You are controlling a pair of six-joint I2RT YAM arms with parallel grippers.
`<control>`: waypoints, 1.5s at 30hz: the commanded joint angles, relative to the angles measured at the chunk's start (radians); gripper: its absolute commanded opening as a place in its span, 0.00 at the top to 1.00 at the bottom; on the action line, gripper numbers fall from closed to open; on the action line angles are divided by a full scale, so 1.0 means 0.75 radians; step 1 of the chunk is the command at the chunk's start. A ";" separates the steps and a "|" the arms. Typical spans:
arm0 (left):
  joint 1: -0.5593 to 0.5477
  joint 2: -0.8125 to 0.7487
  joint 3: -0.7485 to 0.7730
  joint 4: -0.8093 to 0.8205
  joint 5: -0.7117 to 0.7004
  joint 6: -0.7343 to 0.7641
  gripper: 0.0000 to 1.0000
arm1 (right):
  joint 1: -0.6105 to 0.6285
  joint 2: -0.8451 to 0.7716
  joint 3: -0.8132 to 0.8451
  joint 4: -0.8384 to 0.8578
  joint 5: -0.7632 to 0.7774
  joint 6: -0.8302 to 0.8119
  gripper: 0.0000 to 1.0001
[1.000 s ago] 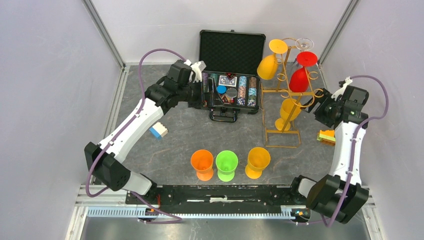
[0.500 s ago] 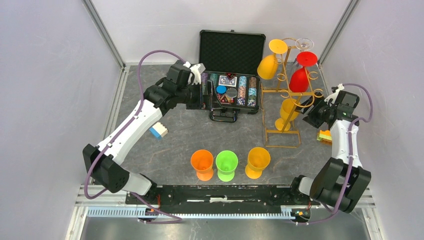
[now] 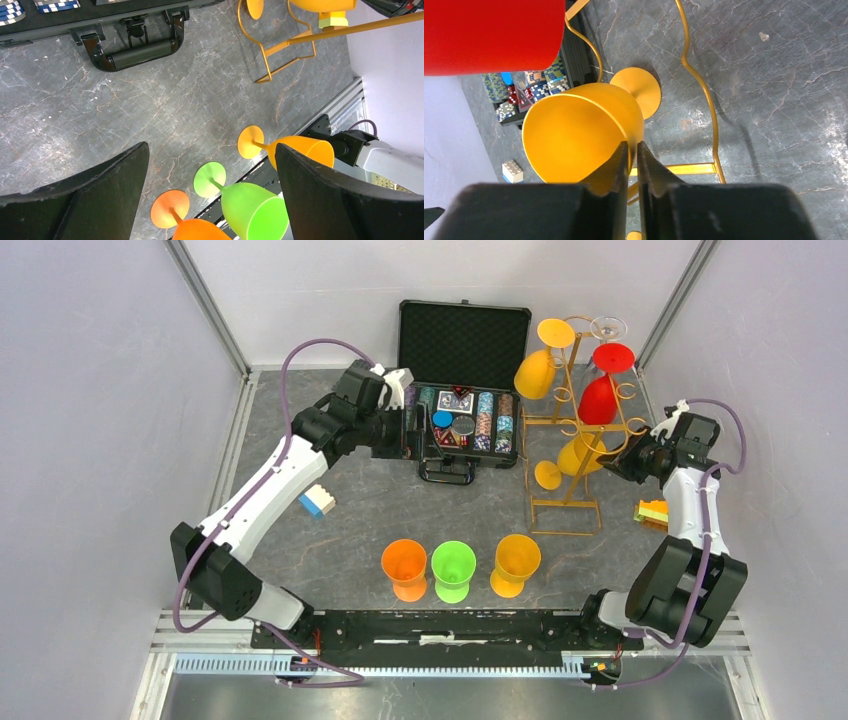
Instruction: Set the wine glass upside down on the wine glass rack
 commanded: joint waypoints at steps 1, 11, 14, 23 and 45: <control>0.012 0.047 0.094 -0.015 0.034 0.104 0.00 | 0.002 -0.051 0.085 -0.027 0.022 -0.017 0.89; 0.019 0.115 0.170 -0.019 0.037 0.123 0.00 | 0.002 -0.102 0.088 -0.073 0.102 -0.020 1.00; 0.019 0.124 0.182 -0.017 0.037 0.121 0.00 | 0.002 -0.142 0.142 -0.131 0.184 -0.037 1.00; 0.019 0.140 0.211 -0.014 0.034 0.107 0.00 | 0.002 -0.284 0.239 -0.262 0.423 -0.026 1.00; 0.020 0.168 0.315 -0.015 0.044 0.032 0.00 | 0.002 -0.363 0.894 -0.100 0.813 -0.080 1.00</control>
